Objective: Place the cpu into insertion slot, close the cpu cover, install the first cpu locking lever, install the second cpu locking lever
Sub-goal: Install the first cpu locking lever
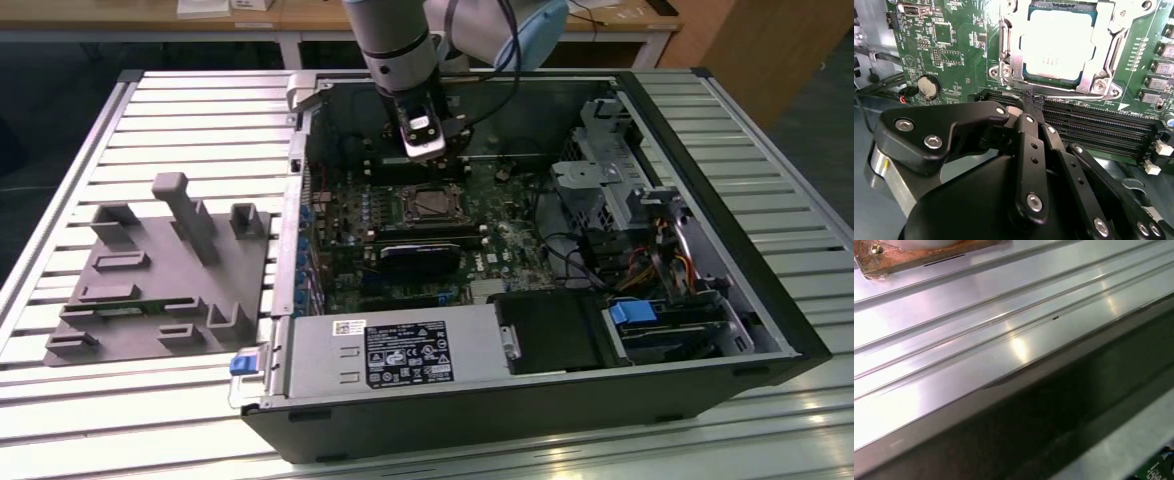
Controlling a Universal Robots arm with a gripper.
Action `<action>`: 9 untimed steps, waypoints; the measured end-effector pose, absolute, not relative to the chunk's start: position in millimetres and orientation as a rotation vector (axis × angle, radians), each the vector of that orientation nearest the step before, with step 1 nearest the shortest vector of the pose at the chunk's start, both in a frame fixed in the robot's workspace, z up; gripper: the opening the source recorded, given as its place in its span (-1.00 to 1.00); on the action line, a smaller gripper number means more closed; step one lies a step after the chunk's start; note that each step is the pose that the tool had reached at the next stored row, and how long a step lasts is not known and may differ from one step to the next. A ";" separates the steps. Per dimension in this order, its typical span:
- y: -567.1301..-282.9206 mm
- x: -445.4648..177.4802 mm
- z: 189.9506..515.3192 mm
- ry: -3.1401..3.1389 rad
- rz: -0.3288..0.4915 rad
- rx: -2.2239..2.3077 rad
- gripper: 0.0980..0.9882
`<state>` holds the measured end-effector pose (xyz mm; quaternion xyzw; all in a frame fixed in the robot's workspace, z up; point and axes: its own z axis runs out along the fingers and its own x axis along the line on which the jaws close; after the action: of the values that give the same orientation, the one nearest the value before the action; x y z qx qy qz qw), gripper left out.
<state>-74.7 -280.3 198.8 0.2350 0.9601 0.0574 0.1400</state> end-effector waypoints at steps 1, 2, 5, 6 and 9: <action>-280.3 -74.7 198.7 2.774 0.166 0.679 -0.99; -280.3 -74.7 198.7 2.774 0.165 0.679 -0.99; -281.2 -74.7 198.5 2.775 0.166 0.675 -0.99; -281.5 -74.7 198.4 2.775 0.166 0.674 -0.99; -282.0 -74.7 197.9 2.778 0.168 0.664 -0.99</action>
<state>-74.7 -282.0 197.9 0.2300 0.9613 0.0582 0.1399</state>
